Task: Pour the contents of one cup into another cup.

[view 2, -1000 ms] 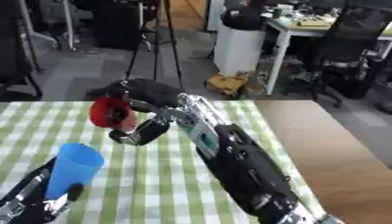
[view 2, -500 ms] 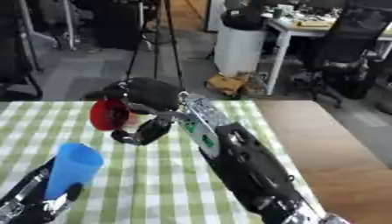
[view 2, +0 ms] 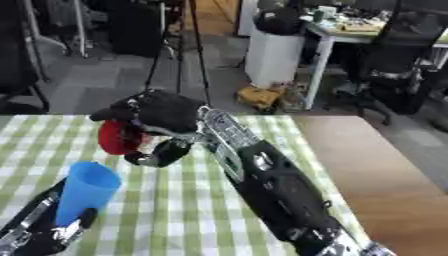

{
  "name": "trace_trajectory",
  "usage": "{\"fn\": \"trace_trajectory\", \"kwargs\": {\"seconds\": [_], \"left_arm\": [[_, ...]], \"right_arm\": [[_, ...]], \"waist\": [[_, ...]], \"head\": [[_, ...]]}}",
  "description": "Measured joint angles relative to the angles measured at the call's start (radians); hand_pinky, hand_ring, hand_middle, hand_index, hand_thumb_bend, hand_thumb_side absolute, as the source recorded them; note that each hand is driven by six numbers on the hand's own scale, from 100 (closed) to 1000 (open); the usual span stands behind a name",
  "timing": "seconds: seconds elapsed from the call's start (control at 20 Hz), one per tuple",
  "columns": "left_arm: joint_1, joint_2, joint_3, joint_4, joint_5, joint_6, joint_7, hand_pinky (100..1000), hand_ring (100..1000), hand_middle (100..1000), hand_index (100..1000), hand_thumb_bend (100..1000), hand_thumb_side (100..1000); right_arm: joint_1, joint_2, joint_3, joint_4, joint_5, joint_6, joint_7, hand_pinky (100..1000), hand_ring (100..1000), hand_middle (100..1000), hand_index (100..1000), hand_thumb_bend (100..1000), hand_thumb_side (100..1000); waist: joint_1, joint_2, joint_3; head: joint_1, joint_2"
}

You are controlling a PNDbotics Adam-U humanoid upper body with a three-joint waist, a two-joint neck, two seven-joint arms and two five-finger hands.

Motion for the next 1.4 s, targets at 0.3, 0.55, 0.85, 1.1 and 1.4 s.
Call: {"fn": "trace_trajectory", "kwargs": {"seconds": [0.3,0.55,0.85,1.1,1.4], "left_arm": [[-0.001,0.0,0.0,0.003,0.0,0.0,0.0,320,449,484,715,100,502],[-0.002,-0.006,0.0,0.003,0.0,0.0,0.0,321,448,483,715,100,498],[-0.002,-0.008,0.001,-0.001,0.0,0.003,0.004,321,448,482,714,100,491],[-0.002,-0.008,0.006,-0.003,0.001,0.006,0.01,321,447,482,714,100,490],[-0.002,-0.009,0.007,-0.003,0.001,0.007,0.011,322,447,482,713,100,489]], "right_arm": [[0.0,0.0,0.006,-0.005,0.113,-0.009,-0.078,535,367,424,953,100,139],[-0.001,0.0,0.006,-0.005,0.199,-0.008,-0.143,536,380,438,951,100,136],[-0.002,0.0,0.012,-0.005,0.269,-0.006,-0.203,536,390,448,950,100,133],[-0.002,-0.001,0.018,-0.006,0.308,-0.006,-0.231,537,408,467,948,100,130],[-0.002,-0.001,0.028,-0.011,0.377,0.002,-0.273,538,425,482,946,100,123]], "waist": [[0.0,0.0,0.003],[-0.001,-0.002,0.004],[-0.001,-0.01,0.004],[-0.002,-0.017,0.004],[-0.006,-0.024,0.005]], "head": [[0.0,0.0],[0.0,0.0],[-0.001,0.0],[-0.002,0.0],[-0.003,0.0]]}}
